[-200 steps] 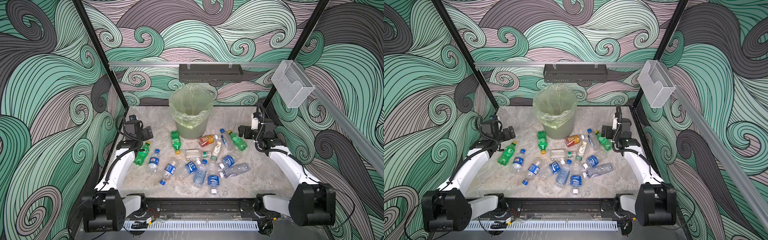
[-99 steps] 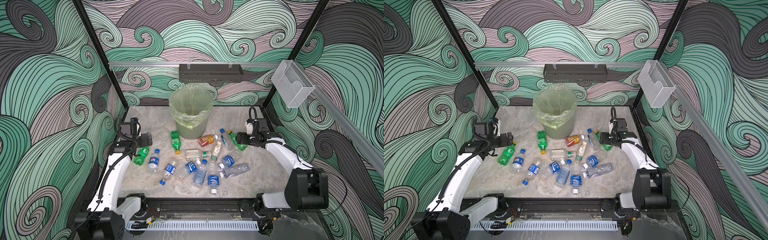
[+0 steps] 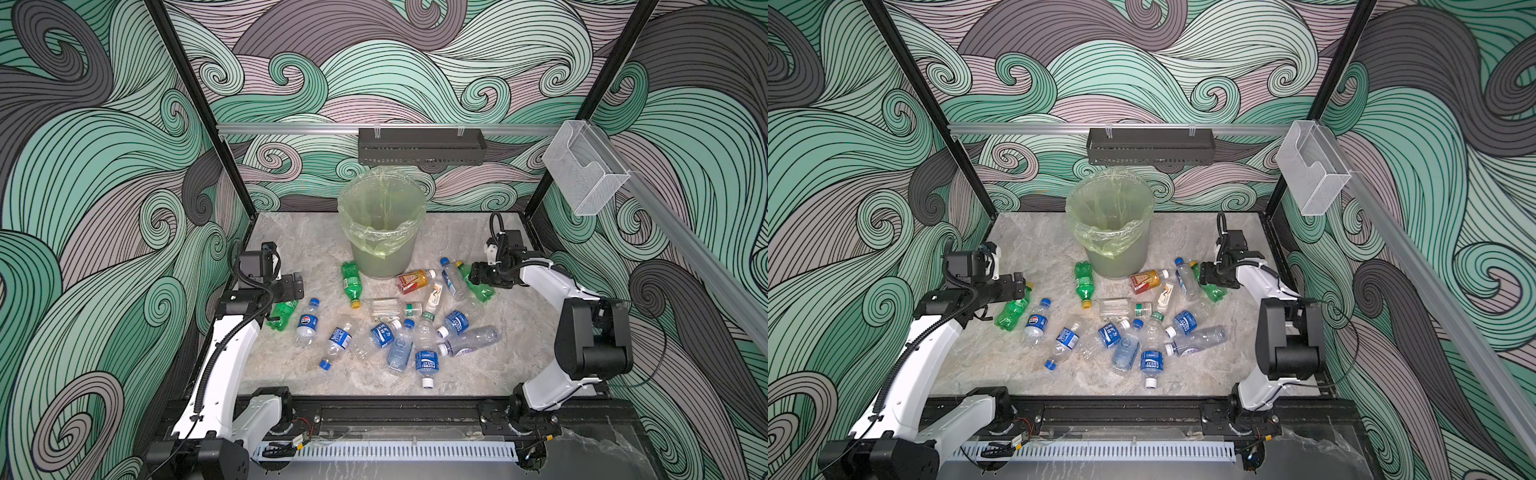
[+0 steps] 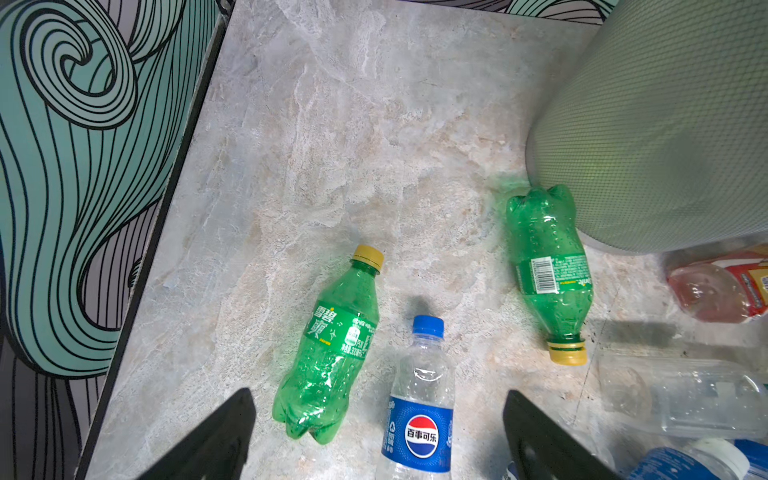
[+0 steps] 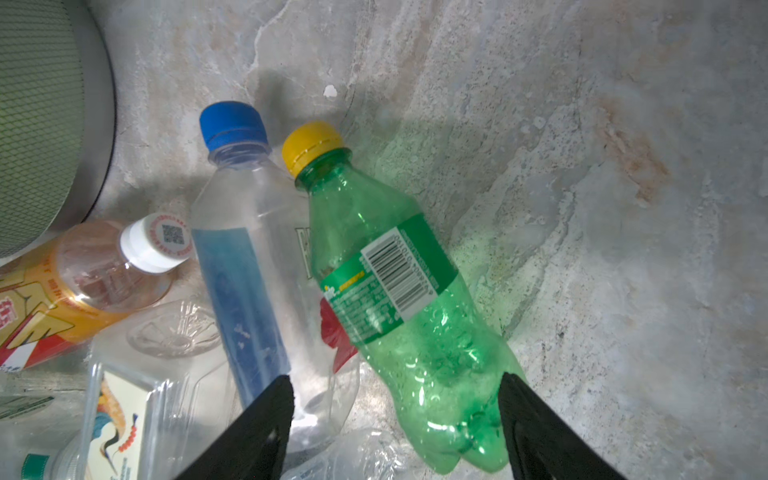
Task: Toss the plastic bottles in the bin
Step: 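Close right gripper around the green yellow-capped bottle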
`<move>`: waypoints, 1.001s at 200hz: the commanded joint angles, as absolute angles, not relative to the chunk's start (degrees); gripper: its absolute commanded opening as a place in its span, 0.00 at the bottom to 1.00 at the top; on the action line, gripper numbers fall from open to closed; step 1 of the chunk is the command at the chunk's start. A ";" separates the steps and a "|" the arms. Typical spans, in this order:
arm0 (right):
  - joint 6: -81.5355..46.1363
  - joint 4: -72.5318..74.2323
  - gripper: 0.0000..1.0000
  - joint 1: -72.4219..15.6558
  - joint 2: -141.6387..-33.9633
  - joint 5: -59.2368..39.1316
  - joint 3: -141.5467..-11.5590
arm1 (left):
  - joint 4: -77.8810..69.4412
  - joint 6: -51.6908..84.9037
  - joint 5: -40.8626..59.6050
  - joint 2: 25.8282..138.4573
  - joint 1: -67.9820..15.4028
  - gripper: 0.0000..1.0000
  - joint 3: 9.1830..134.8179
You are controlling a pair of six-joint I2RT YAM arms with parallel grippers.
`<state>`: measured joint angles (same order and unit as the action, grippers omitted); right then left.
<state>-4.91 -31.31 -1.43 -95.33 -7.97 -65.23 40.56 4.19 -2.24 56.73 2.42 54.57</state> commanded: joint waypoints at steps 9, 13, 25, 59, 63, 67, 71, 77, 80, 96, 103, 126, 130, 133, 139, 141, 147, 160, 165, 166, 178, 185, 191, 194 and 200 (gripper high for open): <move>-3.60 -32.59 0.78 -0.92 -98.51 -8.12 -68.29 | 42.81 2.81 -3.00 54.04 2.02 0.95 55.48; -3.60 -32.61 0.78 -0.96 -99.11 -8.25 -68.63 | 42.80 2.81 -3.03 53.90 2.02 0.96 55.37; -3.60 -32.83 0.78 -0.89 -100.63 -8.60 -69.78 | 42.81 2.81 -2.66 53.61 2.02 0.96 55.16; -4.02 -34.22 0.75 -0.89 -104.24 -9.06 -72.38 | 43.15 2.90 -2.46 53.04 2.02 0.96 55.18; -4.11 -34.35 0.74 -0.89 -104.45 -8.94 -72.54 | 43.15 2.90 -2.46 52.93 1.99 0.95 55.21; -4.13 -34.37 0.74 -0.92 -104.72 -8.84 -72.64 | 43.13 2.90 -2.46 52.87 2.02 0.96 55.21; -4.17 -34.37 0.74 -0.90 -104.97 -8.81 -72.73 | 43.07 2.90 -2.54 52.83 2.00 0.96 55.13; -4.22 -34.45 0.74 -0.88 -105.23 -8.72 -72.77 | 43.02 2.90 -2.70 52.74 1.95 0.96 55.16; -4.30 -34.40 0.74 -0.88 -105.35 -8.57 -72.84 | 42.98 2.97 -2.77 52.73 1.95 0.96 55.17; -4.72 -34.43 0.73 -0.88 -106.14 -8.14 -72.99 | 42.73 3.31 -3.27 52.73 2.02 0.96 55.07; -4.90 -34.43 0.73 -0.90 -106.46 -8.17 -73.03 | 42.51 3.72 -3.74 52.89 2.01 0.96 55.02; -5.58 -34.65 0.72 -0.90 -107.78 -8.07 -73.52 | 41.33 4.55 -4.66 53.39 2.08 0.97 54.17; -5.70 -34.81 0.72 -0.89 -108.03 -7.95 -73.63 | 41.31 4.70 -4.74 53.58 2.11 0.97 54.21; -5.76 -34.91 0.72 -0.88 -108.24 -7.93 -73.73 | 41.39 4.78 -4.74 53.73 2.05 0.97 54.18; -5.89 -34.93 0.71 -0.88 -108.49 -7.88 -73.82 | 41.40 4.92 -4.67 53.99 2.08 0.97 54.23; -5.89 -35.01 0.71 -0.88 -108.60 -7.84 -73.89 | 41.40 4.99 -4.66 54.08 2.10 0.97 54.16; -6.10 -34.96 0.71 -0.88 -108.80 -7.68 -73.90 | 41.41 5.09 -4.66 54.27 2.11 0.97 54.24; -6.28 -35.01 0.70 -0.90 -109.20 -7.56 -74.00 | 41.40 5.35 -4.66 54.57 2.11 0.97 54.26; -6.37 -35.04 0.70 -0.88 -109.29 -7.48 -73.96 | 41.35 5.40 -4.66 54.65 2.11 0.97 54.24; -6.39 -35.06 0.70 -0.88 -109.31 -7.48 -73.98 | 41.33 5.43 -4.66 54.66 2.11 0.97 54.23; -6.50 -34.95 0.69 -0.88 -109.50 -7.31 -74.00 | 41.24 5.61 -4.36 54.67 2.10 0.97 54.22; -6.42 -35.07 0.69 -0.89 -109.72 -7.27 -74.00 | 40.99 5.78 -3.98 54.76 2.11 0.97 54.11; -6.25 -35.07 0.69 -0.93 -109.98 -7.13 -74.07 | 40.56 5.80 -3.24 54.83 2.11 0.98 53.85; -6.24 -35.02 0.68 -0.92 -110.14 -6.98 -74.09 | 40.30 5.76 -2.72 54.92 2.11 0.99 53.65; -6.24 -35.04 0.67 -0.88 -110.51 -6.60 -74.18 | 40.00 5.56 -1.81 55.22 2.10 0.98 53.43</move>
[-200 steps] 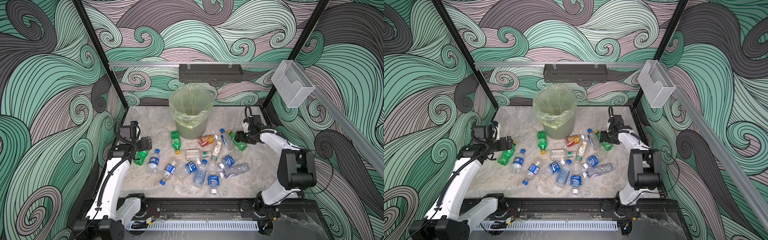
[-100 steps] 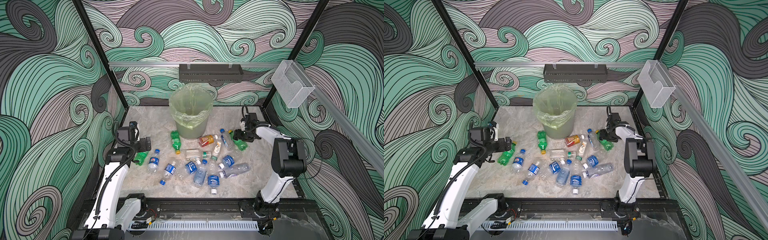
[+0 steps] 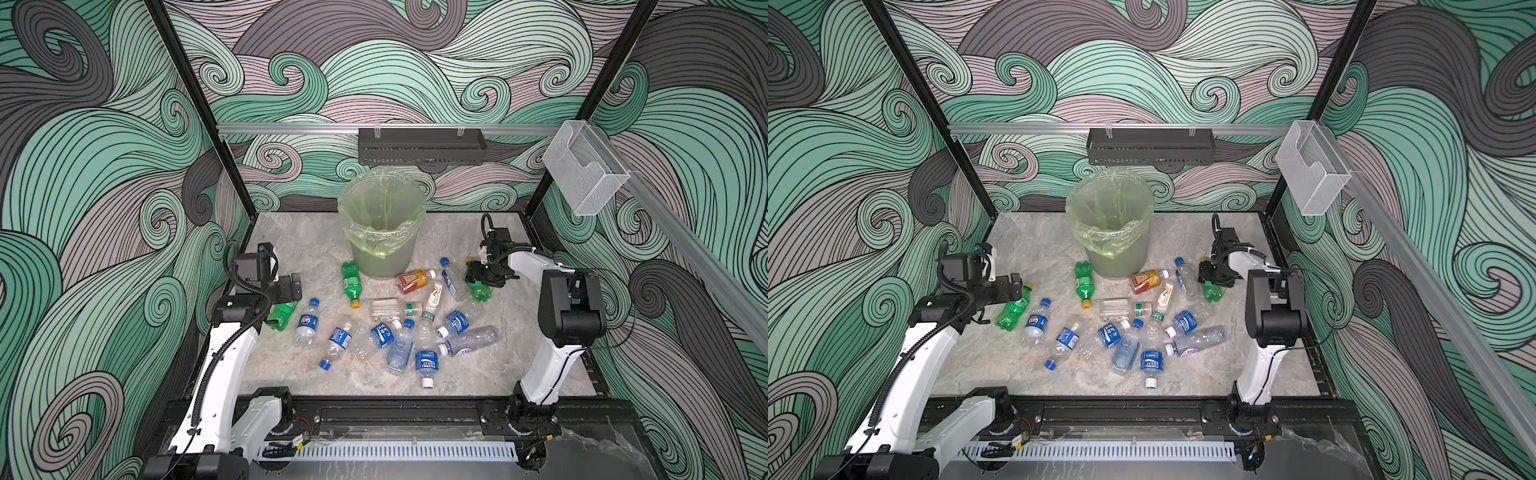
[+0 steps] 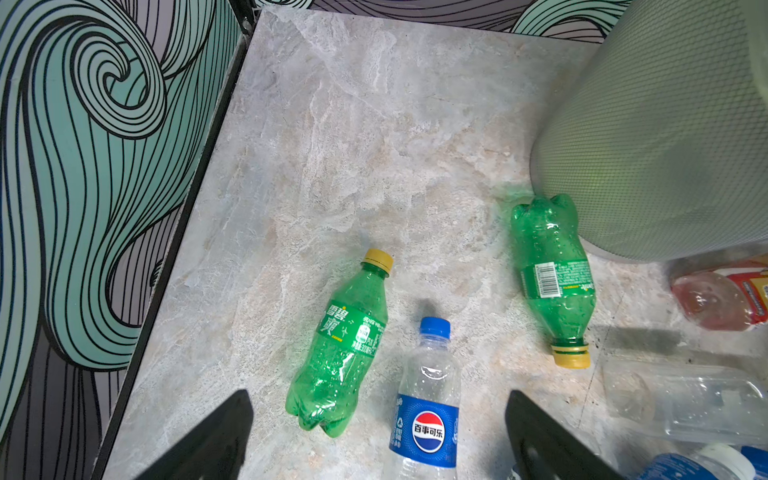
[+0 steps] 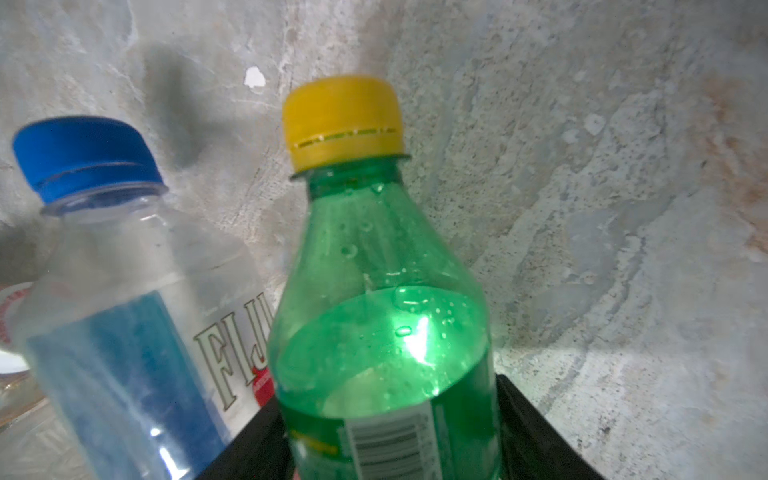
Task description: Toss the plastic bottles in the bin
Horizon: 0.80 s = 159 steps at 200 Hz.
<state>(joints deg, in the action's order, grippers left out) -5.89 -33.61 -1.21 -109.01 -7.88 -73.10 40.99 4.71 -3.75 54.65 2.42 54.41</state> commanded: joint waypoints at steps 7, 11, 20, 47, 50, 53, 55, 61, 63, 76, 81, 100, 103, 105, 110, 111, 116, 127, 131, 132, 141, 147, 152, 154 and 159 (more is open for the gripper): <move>-6.24 -35.04 0.66 -0.92 -110.80 -6.32 -74.27 | 40.43 5.66 -1.21 55.81 2.06 0.98 53.62; -6.24 -35.02 0.66 -0.92 -110.83 -6.14 -74.27 | 40.78 5.78 -1.08 56.16 2.10 0.98 53.89; -6.24 -34.93 0.64 -0.87 -110.83 -5.91 -74.14 | 41.34 5.89 -0.97 56.67 2.10 0.98 54.18; -5.92 -34.55 0.60 -0.88 -110.01 -6.46 -73.62 | 41.27 5.80 -0.50 56.80 2.17 0.98 54.17; -5.82 -34.43 0.58 -0.93 -109.76 -6.65 -73.50 | 41.18 5.80 -0.33 56.78 2.18 0.98 54.14; -5.81 -34.54 0.58 -0.91 -109.60 -6.76 -73.42 | 41.10 5.80 -0.18 56.70 2.17 0.98 54.15; -5.80 -34.43 0.58 -0.89 -109.49 -6.79 -73.40 | 41.06 5.82 -0.05 56.69 2.17 0.98 54.12; -5.72 -34.36 0.56 -0.96 -109.06 -6.80 -73.26 | 40.98 5.89 0.23 56.60 2.16 0.98 54.07; -5.71 -34.23 0.56 -0.90 -108.89 -6.75 -73.18 | 40.96 5.89 0.36 56.54 2.19 0.98 54.03; -5.71 -34.13 0.55 -0.88 -107.58 -6.35 -72.79 | 40.83 5.89 0.98 56.43 2.18 0.98 53.96; -5.71 -34.15 0.55 -0.90 -106.98 -6.16 -72.62 | 40.83 5.89 1.17 56.43 2.19 0.98 53.94; -5.88 -34.11 0.55 -0.91 -104.06 -5.72 -71.95 | 40.63 5.72 1.95 56.43 2.15 0.98 53.83; -5.89 -34.18 0.55 -0.95 -103.54 -5.71 -71.83 | 40.65 5.71 2.01 56.43 2.19 0.99 53.81; -5.93 -34.12 0.55 -0.92 -103.23 -5.65 -71.75 | 40.55 5.71 2.13 56.43 2.20 0.98 53.79; -5.98 -34.12 0.55 -0.90 -102.29 -5.68 -71.58 | 40.49 5.71 2.26 56.43 2.20 0.98 53.85; -5.98 -34.16 0.55 -0.89 -102.08 -5.70 -71.52 | 40.46 5.71 2.27 56.43 2.20 0.98 53.86; -6.06 -34.16 0.55 -0.88 -101.21 -5.82 -71.38 | 40.44 5.71 2.44 56.43 2.16 0.98 53.85; -6.23 -34.34 0.54 -0.88 -99.36 -6.34 -71.26 | 40.27 5.71 2.76 56.51 2.20 0.98 53.88; -6.31 -34.43 0.54 -0.90 -98.70 -6.60 -71.20 | 40.18 5.71 2.85 56.59 2.20 0.98 53.85; -6.32 -34.64 0.54 -0.95 -98.39 -6.70 -71.21 | 40.17 5.71 2.88 56.60 2.20 0.98 53.91; -6.42 -34.87 0.54 -0.90 -96.98 -7.54 -71.11 | 40.09 5.71 3.14 56.69 2.19 0.98 53.91; -6.50 -35.08 0.54 -0.88 -95.83 -8.45 -71.04 | 40.04 5.71 3.25 56.77 2.12 0.98 53.96; -6.50 -35.06 0.54 -0.96 -94.83 -9.36 -70.94 | 40.04 5.71 3.44 56.78 2.19 0.98 53.96; -6.46 -35.07 0.54 -0.96 -94.37 -9.70 -70.86 | 40.05 5.65 3.54 56.78 2.17 0.98 54.01; -6.37 -35.21 0.54 -0.97 -93.36 -11.03 -70.77 | 40.07 5.55 3.89 56.86 2.20 0.98 54.00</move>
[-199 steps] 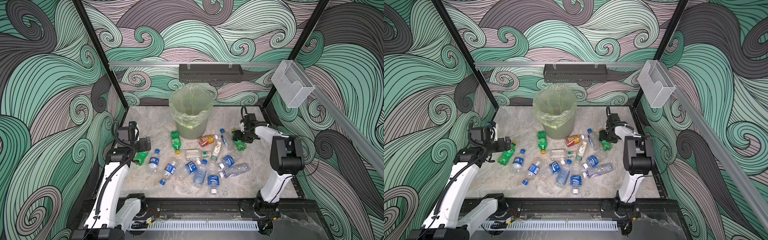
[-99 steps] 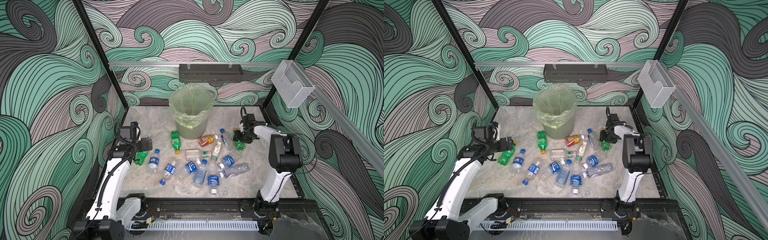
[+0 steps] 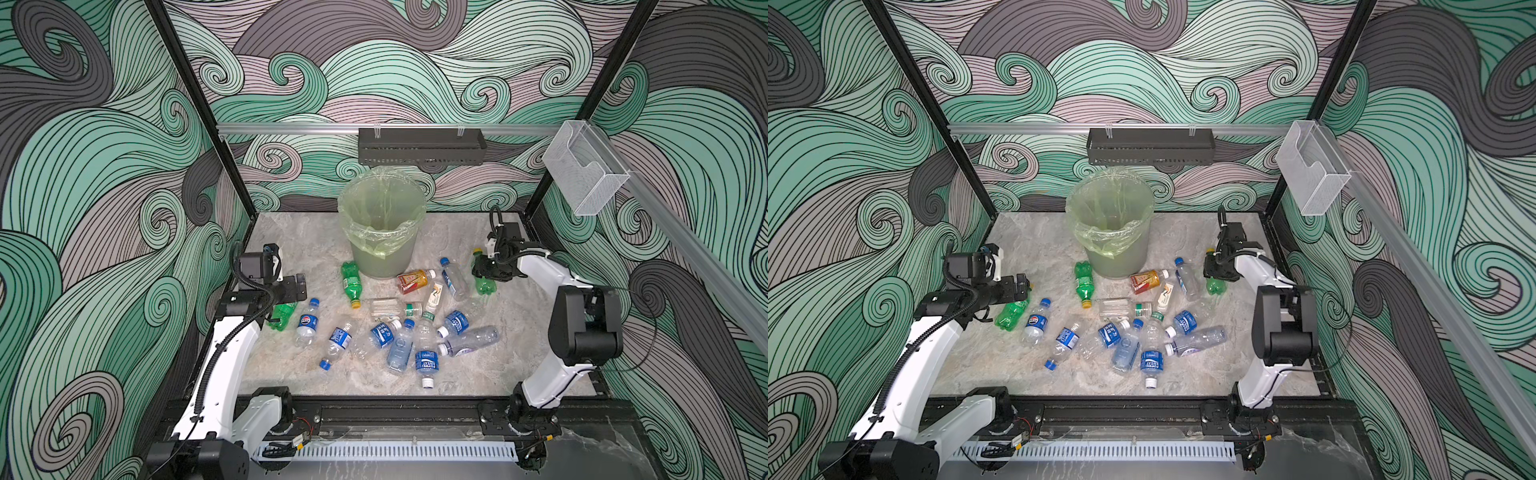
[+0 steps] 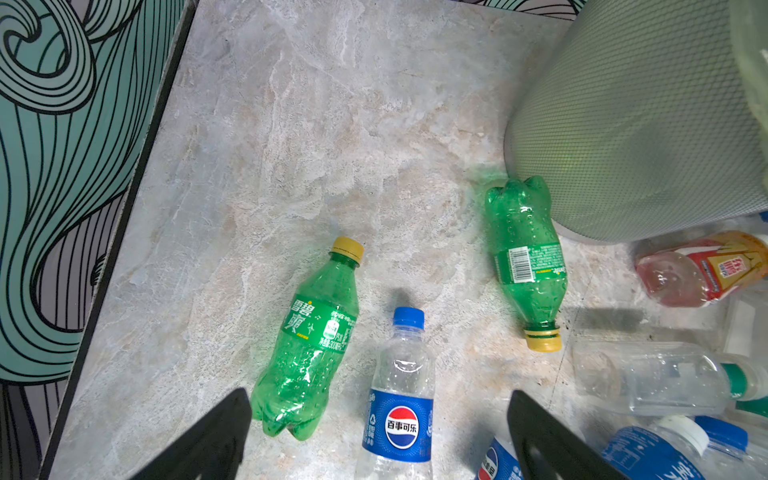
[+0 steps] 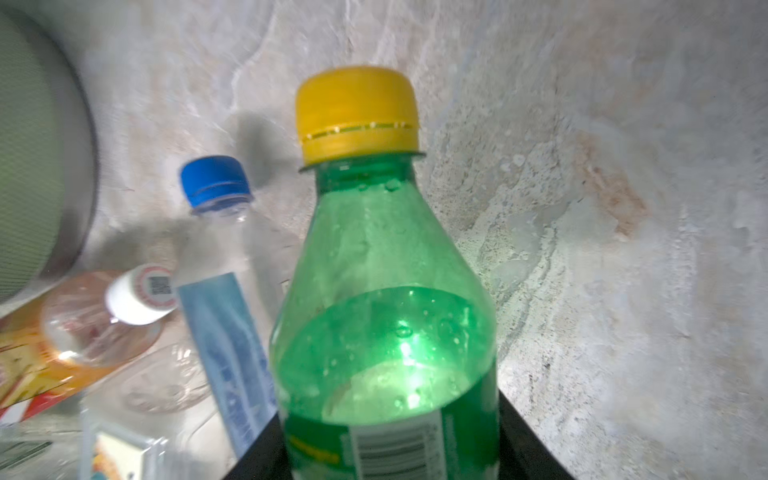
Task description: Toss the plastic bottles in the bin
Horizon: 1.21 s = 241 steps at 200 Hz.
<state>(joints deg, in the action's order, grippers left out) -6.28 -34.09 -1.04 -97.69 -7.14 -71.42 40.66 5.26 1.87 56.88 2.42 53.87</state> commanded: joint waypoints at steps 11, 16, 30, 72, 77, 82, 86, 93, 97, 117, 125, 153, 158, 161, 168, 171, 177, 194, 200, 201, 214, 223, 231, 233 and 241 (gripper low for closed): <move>-6.11 -34.92 0.53 -1.22 -90.94 -13.93 -70.47 | 39.99 5.36 4.71 57.02 2.15 0.98 53.98; -5.79 -34.90 0.53 -1.53 -89.62 -15.22 -70.28 | 39.94 5.36 4.90 57.04 2.16 0.99 54.00; -4.74 -34.06 0.53 -2.94 -86.25 -18.48 -69.34 | 39.84 5.36 5.17 57.13 2.19 0.98 54.03; -2.70 -28.51 0.54 -10.04 -76.54 -22.88 -63.41 | 39.44 5.58 5.35 57.52 2.19 0.99 54.22; -3.01 -27.83 0.54 -10.73 -75.51 -23.28 -62.71 | 39.43 5.62 5.40 57.63 2.20 0.98 54.23; -3.44 -27.17 0.53 -11.36 -74.49 -23.61 -62.08 | 39.42 5.62 5.52 57.73 2.19 0.99 54.29; -3.78 -26.68 0.53 -11.73 -73.74 -23.93 -61.71 | 39.38 5.60 5.66 57.83 2.15 0.99 54.31; -4.24 -26.06 0.52 -12.47 -72.58 -24.68 -61.20 | 39.29 5.62 6.00 57.96 2.13 0.98 54.35; -4.57 -25.77 0.52 -12.89 -71.76 -24.86 -61.03 | 39.29 5.55 6.30 58.00 2.19 0.98 54.33; -5.42 -25.60 0.52 -14.18 -69.44 -26.19 -61.43 | 38.79 5.54 7.11 58.27 2.17 0.98 54.49; -5.81 -25.50 0.52 -14.45 -68.87 -27.17 -61.90 | 38.70 5.54 7.21 58.41 2.20 0.98 54.53; -7.63 -24.46 0.51 -16.20 -69.32 -30.83 -66.34 | 38.45 5.71 7.64 58.62 2.15 0.98 54.80; -8.09 -23.98 0.51 -16.82 -69.86 -30.93 -67.66 | 38.49 5.71 7.81 58.62 2.20 0.98 54.89; -8.35 -23.70 0.51 -17.15 -70.28 -30.94 -68.59 | 38.48 5.73 7.89 58.62 2.18 0.98 54.85; -8.79 -23.08 0.50 -18.04 -71.48 -30.92 -70.83 | 38.49 5.80 8.00 58.62 2.16 0.98 54.84; -9.10 -22.67 0.50 -18.60 -72.43 -30.94 -72.58 | 38.42 5.80 8.07 58.62 2.18 0.98 54.84; -9.79 -22.00 0.49 -19.47 -74.32 -30.77 -75.59 | 38.48 5.80 8.08 58.62 2.20 0.98 54.73; -13.89 -17.63 0.48 -21.61 -81.72 -30.37 -86.01 | 38.74 5.93 7.83 58.62 2.12 0.98 54.84; -16.25 -14.42 0.47 -22.27 -84.90 -30.28 -89.54 | 38.83 6.06 7.45 58.56 2.14 0.98 54.84; -16.48 -13.98 0.47 -22.39 -85.51 -30.30 -90.21 | 38.84 6.06 7.42 58.55 2.13 0.99 54.80; -19.90 -12.14 0.57 -24.09 -93.57 -27.30 -99.73 | 38.42 6.06 6.43 58.53 2.20 0.98 54.57; -20.57 -14.68 0.70 -24.95 -98.57 -25.57 -106.80 | 38.75 6.28 5.42 58.70 2.14 0.98 54.86; -20.16 -18.29 0.86 -25.54 -103.13 -25.61 -114.16 | 39.53 6.33 4.65 59.01 2.15 0.98 55.35; -20.14 -18.68 0.88 -25.56 -103.55 -25.59 -114.87 | 39.85 6.28 4.52 59.09 2.14 0.98 55.56; -19.83 -20.28 0.92 -26.13 -105.68 -25.05 -118.66 | 40.89 6.08 3.74 59.19 2.15 0.98 56.26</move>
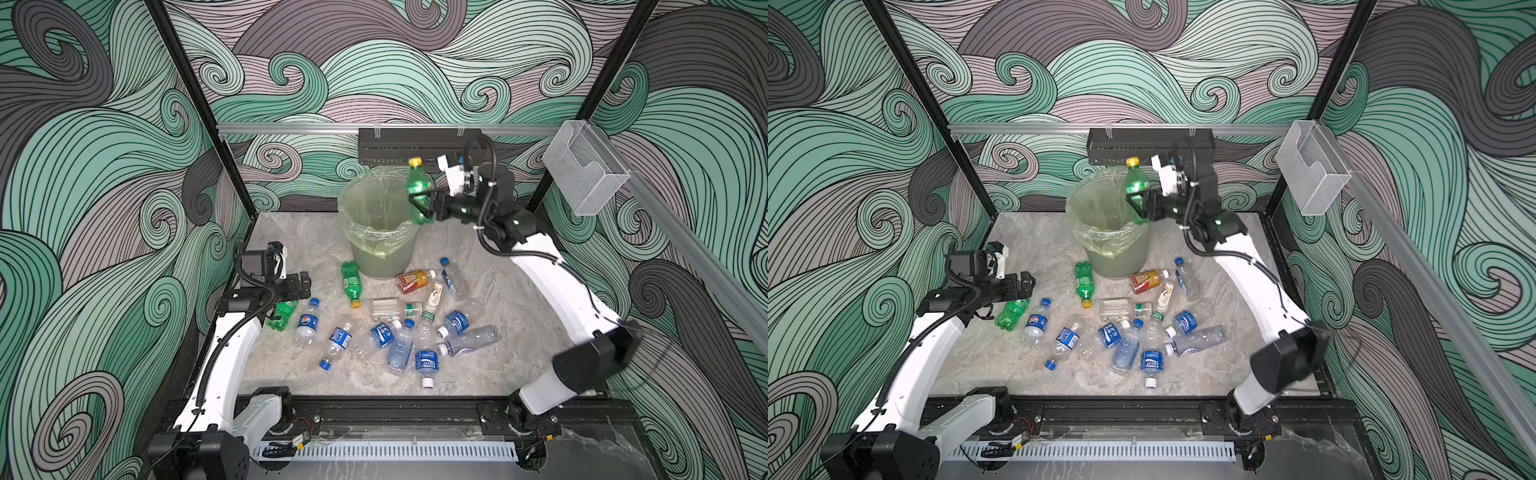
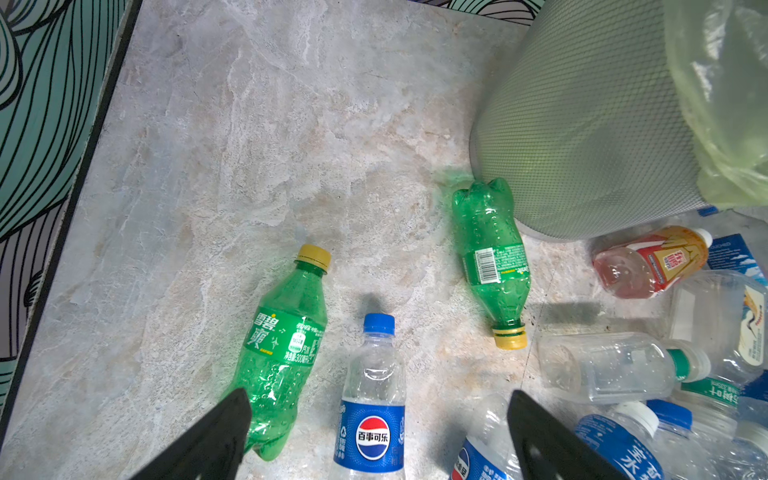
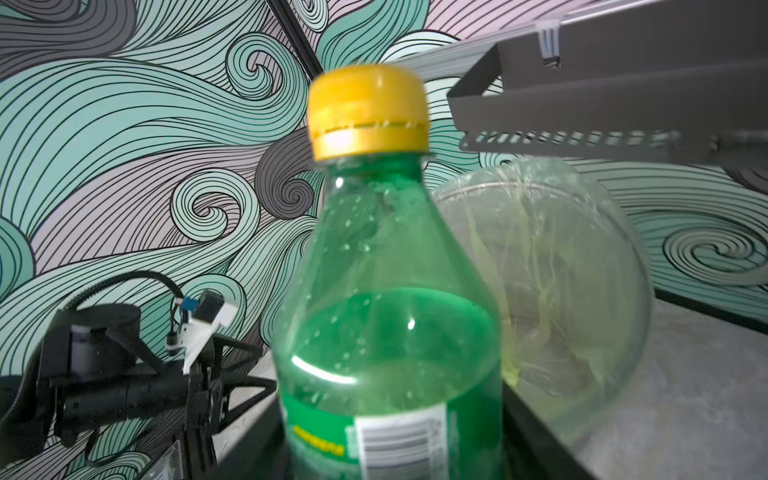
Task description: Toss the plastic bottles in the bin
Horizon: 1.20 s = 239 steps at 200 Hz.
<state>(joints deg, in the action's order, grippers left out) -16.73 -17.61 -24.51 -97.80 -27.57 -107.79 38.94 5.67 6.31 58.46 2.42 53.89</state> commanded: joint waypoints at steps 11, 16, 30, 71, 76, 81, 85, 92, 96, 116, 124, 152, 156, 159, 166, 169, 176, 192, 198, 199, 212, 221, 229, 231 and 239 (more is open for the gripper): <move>-19.20 -19.00 0.94 -26.60 -105.41 -24.41 -118.43 | 42.18 5.78 2.34 59.08 2.15 0.98 56.93; -19.12 -18.03 0.95 -26.63 -104.52 -24.20 -116.95 | 42.48 5.45 1.70 58.91 2.27 0.98 56.87; -18.11 -15.53 0.97 -26.63 -101.14 -23.88 -112.18 | 42.97 4.69 0.24 58.62 2.26 0.99 56.70; -13.38 -14.44 0.99 -26.38 -89.94 -22.93 -98.35 | 44.02 5.25 -1.39 60.30 2.46 0.99 56.31; -12.74 -14.29 0.99 -26.32 -88.21 -23.24 -96.15 | 44.16 5.35 -1.55 60.65 2.46 0.99 56.37; -12.30 -14.24 0.99 -26.37 -86.80 -23.33 -94.34 | 44.36 5.43 -1.73 61.02 2.39 0.99 56.39; -11.93 -14.16 0.99 -26.39 -85.78 -23.45 -92.95 | 44.50 5.51 -2.00 61.35 2.38 0.99 56.42; -11.42 -14.15 1.00 -26.37 -83.88 -23.54 -90.46 | 44.71 5.60 -2.39 61.88 2.54 0.99 56.47; -11.15 -14.08 1.00 -26.36 -82.77 -23.53 -89.09 | 44.86 5.67 -2.59 62.23 2.55 0.99 56.56; -9.90 -13.48 1.00 -26.35 -77.51 -23.52 -82.02 | 45.59 6.13 -3.33 63.98 2.64 0.99 57.04; -9.61 -13.15 1.00 -26.36 -75.49 -23.27 -79.22 | 45.88 6.32 -3.27 64.69 2.55 0.98 57.28; -9.56 -13.05 1.00 -26.28 -69.87 -22.61 -71.61 | 46.56 6.20 -4.37 67.79 2.64 0.97 57.87; -9.62 -13.10 1.00 -26.20 -69.27 -22.52 -70.65 | 46.71 6.29 -4.82 68.31 2.59 0.97 57.98; -9.66 -13.17 1.00 -26.19 -68.81 -22.42 -70.09 | 46.83 6.32 -5.02 68.67 2.63 0.97 58.14; -9.78 -13.18 1.00 -26.21 -67.83 -22.16 -68.41 | 47.09 6.41 -5.50 69.58 2.63 0.97 58.48; -9.84 -13.18 1.00 -26.19 -67.41 -22.11 -67.74 | 47.18 6.54 -5.82 69.95 2.64 0.97 58.59; -9.99 -13.12 1.00 -26.19 -66.55 -21.90 -66.21 | 47.37 6.74 -6.20 70.81 2.64 0.97 58.84; -10.45 -13.23 1.00 -26.10 -64.96 -21.45 -63.01 | 47.98 7.99 -8.17 72.91 2.72 0.97 59.36; -10.61 -13.48 1.00 -26.00 -64.54 -21.36 -62.07 | 48.41 8.53 -9.06 73.70 2.72 0.97 59.71; -10.61 -13.48 1.00 -26.00 -64.54 -21.36 -62.07 | 48.46 8.57 -9.23 73.90 2.72 0.97 59.74; -10.84 -13.89 1.00 -25.92 -63.66 -21.20 -60.12 | 49.65 9.90 -11.07 75.84 2.71 0.97 60.48; -10.98 -13.97 1.00 -25.93 -63.06 -21.12 -59.03 | 50.45 10.80 -11.49 77.43 2.68 0.96 61.02; -11.07 -13.93 1.00 -25.83 -62.65 -21.17 -58.24 | 51.12 12.15 -11.79 79.00 2.72 0.96 61.60; -11.07 -13.89 1.00 -25.84 -62.48 -21.18 -57.96 | 51.32 12.55 -11.85 79.41 2.66 0.96 61.67; -11.16 -13.89 1.00 -25.72 -62.19 -21.18 -57.30 | 51.54 13.81 -12.12 80.71 2.71 0.94 61.96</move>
<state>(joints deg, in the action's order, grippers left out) -10.96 -14.37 -26.11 -63.92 -21.82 -59.00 47.66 9.10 -8.82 77.30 2.50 59.27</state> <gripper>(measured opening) 0.995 0.960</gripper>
